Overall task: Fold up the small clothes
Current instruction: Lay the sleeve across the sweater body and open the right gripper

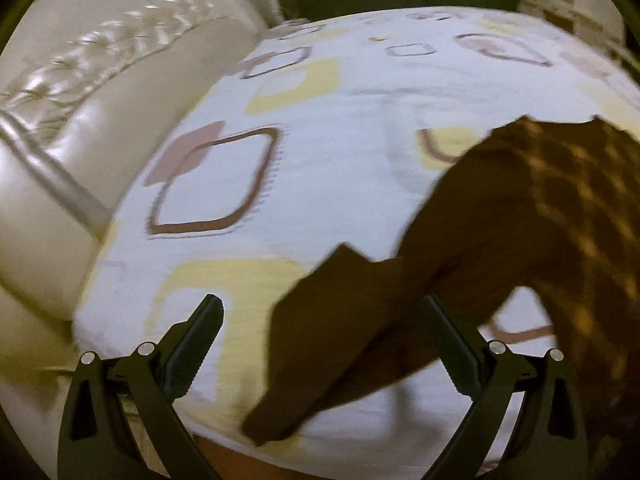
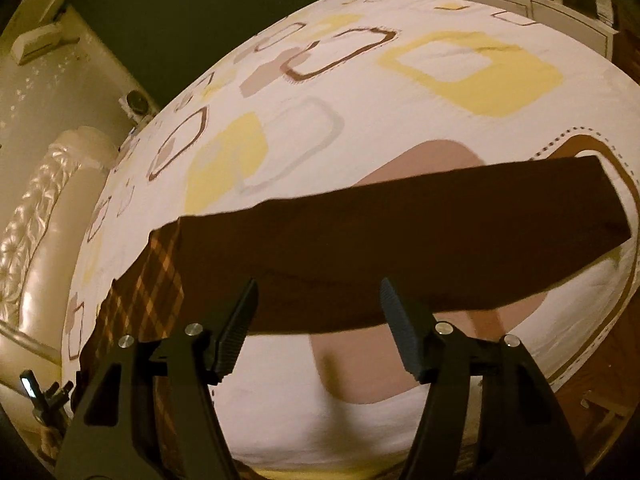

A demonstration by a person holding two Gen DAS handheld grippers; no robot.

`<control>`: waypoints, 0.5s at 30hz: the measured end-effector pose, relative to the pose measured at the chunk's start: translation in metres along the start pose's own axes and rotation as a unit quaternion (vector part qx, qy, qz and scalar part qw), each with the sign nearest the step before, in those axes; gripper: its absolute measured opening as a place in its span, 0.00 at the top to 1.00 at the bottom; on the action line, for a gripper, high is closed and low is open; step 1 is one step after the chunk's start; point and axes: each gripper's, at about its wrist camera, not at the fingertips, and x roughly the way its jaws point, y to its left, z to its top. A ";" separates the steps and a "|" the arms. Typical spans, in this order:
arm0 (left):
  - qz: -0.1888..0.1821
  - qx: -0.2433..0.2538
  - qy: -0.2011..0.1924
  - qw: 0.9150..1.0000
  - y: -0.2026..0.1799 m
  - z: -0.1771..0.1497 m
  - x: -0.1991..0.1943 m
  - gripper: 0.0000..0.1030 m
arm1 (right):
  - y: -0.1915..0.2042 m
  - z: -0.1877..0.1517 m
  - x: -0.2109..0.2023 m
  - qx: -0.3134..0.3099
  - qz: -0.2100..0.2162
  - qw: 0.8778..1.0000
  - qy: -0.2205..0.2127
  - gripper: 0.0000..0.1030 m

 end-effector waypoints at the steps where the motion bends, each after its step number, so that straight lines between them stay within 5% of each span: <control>1: -0.012 0.010 -0.007 1.000 -0.004 0.000 -0.003 0.05 | 0.001 -0.002 0.001 -0.001 0.001 1.000 0.002 0.38; 6: -0.008 0.065 0.004 0.998 -0.017 0.008 0.007 0.05 | 0.005 -0.008 0.009 -0.001 -0.001 1.000 0.011 0.38; 15: -0.036 0.045 0.024 0.998 -0.013 0.014 0.022 0.05 | 0.008 -0.016 0.017 -0.002 -0.002 1.000 0.022 0.38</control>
